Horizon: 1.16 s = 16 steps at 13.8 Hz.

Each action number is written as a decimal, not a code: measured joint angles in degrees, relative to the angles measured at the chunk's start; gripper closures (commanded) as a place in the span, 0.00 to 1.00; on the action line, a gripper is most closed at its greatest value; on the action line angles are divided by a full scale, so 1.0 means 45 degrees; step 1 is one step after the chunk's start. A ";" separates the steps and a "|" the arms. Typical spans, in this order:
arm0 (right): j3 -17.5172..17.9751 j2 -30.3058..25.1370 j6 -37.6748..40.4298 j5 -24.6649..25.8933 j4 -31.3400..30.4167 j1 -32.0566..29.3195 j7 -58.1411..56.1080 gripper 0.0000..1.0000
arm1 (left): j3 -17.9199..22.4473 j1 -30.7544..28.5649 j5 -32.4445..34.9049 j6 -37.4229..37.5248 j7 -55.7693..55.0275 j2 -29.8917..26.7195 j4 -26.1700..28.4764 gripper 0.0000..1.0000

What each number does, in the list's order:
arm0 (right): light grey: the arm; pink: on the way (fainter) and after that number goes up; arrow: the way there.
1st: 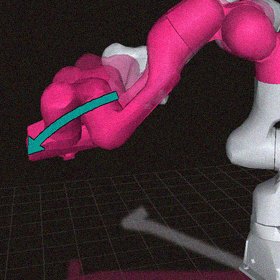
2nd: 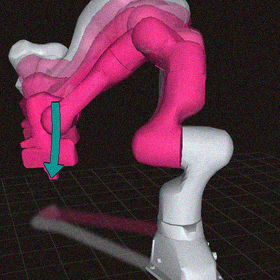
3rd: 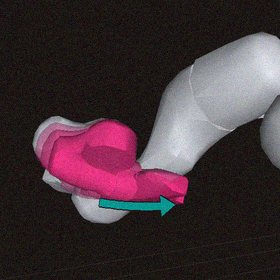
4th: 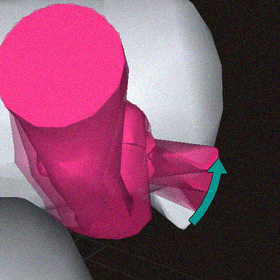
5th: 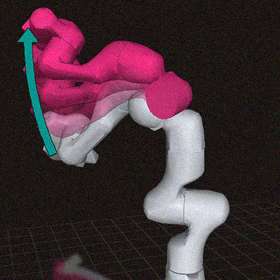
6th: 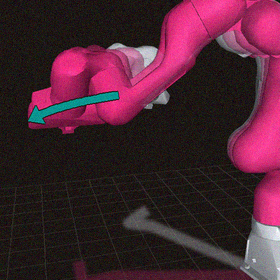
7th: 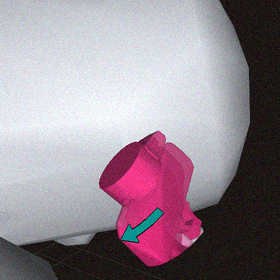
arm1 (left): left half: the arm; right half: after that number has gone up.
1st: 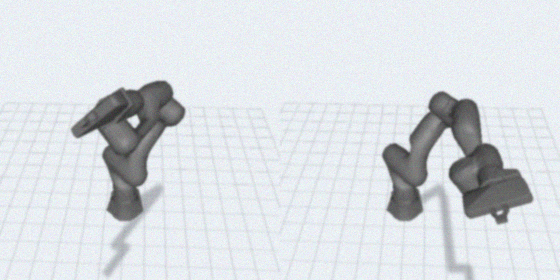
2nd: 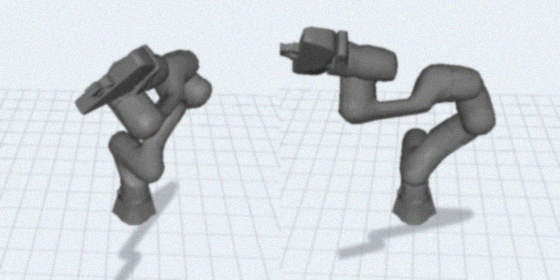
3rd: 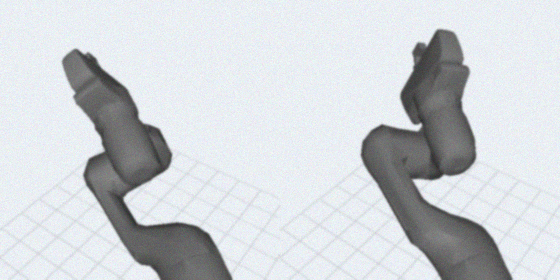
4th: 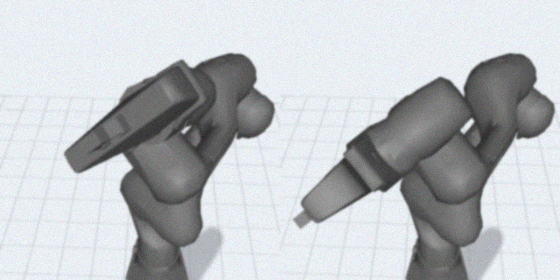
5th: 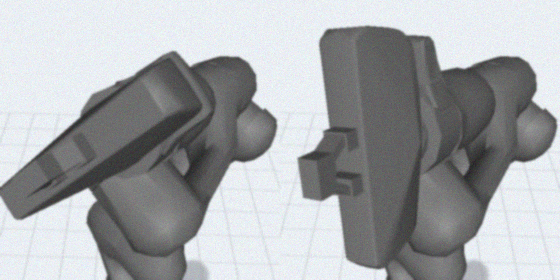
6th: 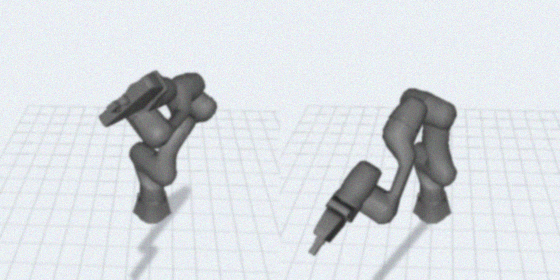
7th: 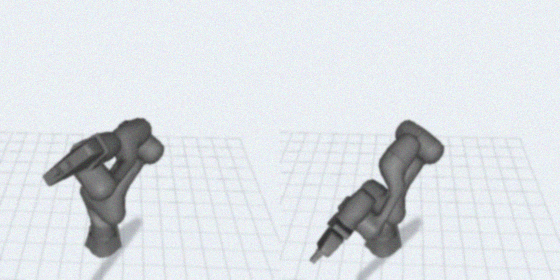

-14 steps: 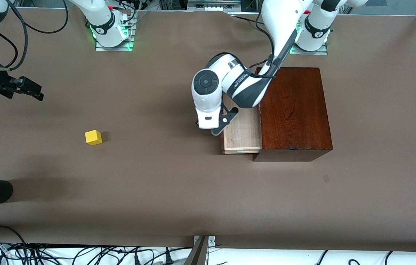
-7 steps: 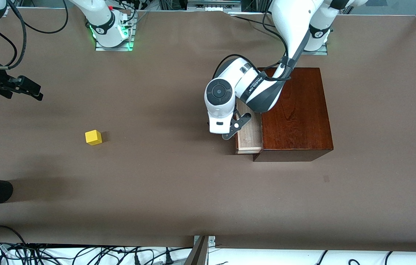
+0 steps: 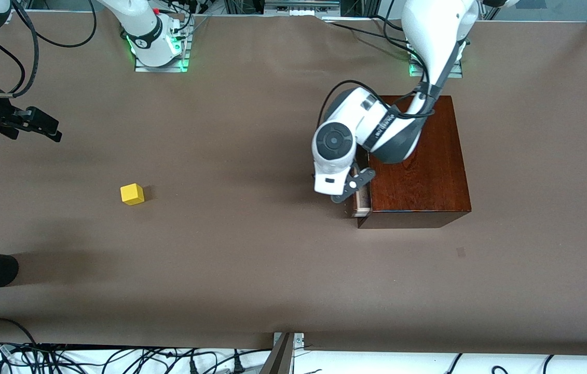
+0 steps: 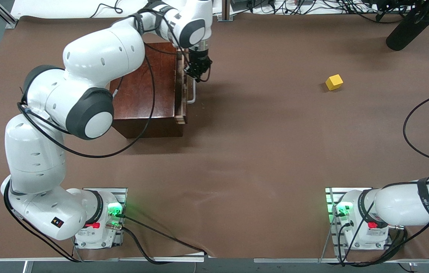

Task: Open drawer, take yellow block, close drawer
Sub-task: 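Push the drawer front into the box with the left gripper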

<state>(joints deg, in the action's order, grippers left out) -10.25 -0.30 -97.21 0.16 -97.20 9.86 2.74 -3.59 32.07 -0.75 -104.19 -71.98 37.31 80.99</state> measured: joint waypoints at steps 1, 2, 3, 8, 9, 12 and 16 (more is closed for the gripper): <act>-0.0005 0.0000 0.0000 0.0000 0.0000 -0.0001 0.0000 0.00 | 0.0117 -0.0274 0.0086 -0.0017 0.0308 -0.0131 0.0177 1.00; -0.0003 0.0000 0.0003 0.0000 0.0001 0.0001 0.0000 0.00 | -0.0012 -0.0476 -0.0106 -0.0073 0.0516 -0.0239 0.0282 1.00; -0.0008 0.0001 0.0003 0.0002 0.0003 -0.0001 0.0000 0.00 | -0.0047 -0.0502 -0.0104 -0.0160 0.0569 -0.0290 0.0373 1.00; -0.0026 -0.0001 0.0043 0.0004 0.0095 -0.0003 0.0000 0.00 | -0.0494 -0.0885 -0.0128 -0.0238 0.0722 -0.1061 0.0391 0.61; -0.0028 -0.0001 0.0085 0.0004 0.0149 -0.0003 0.0000 0.00 | -0.0943 -0.1212 -0.0152 -0.0164 0.0806 -0.1612 0.0385 0.31; -0.0024 0.0001 0.0112 0.0003 0.0244 -0.0002 0.0000 0.00 | -0.1726 -0.1862 -0.0659 0.0058 0.0836 -0.3052 0.0431 0.00; -0.0056 0.0078 0.0142 0.0003 0.0255 -0.0006 0.0000 0.00 | -0.1733 -0.3451 -0.1156 0.1183 0.3635 -0.4223 0.0469 0.00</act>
<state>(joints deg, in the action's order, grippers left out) -10.50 0.05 -96.57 0.17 -96.05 9.84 2.74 -11.39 16.54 -5.95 -98.86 -55.62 18.30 83.10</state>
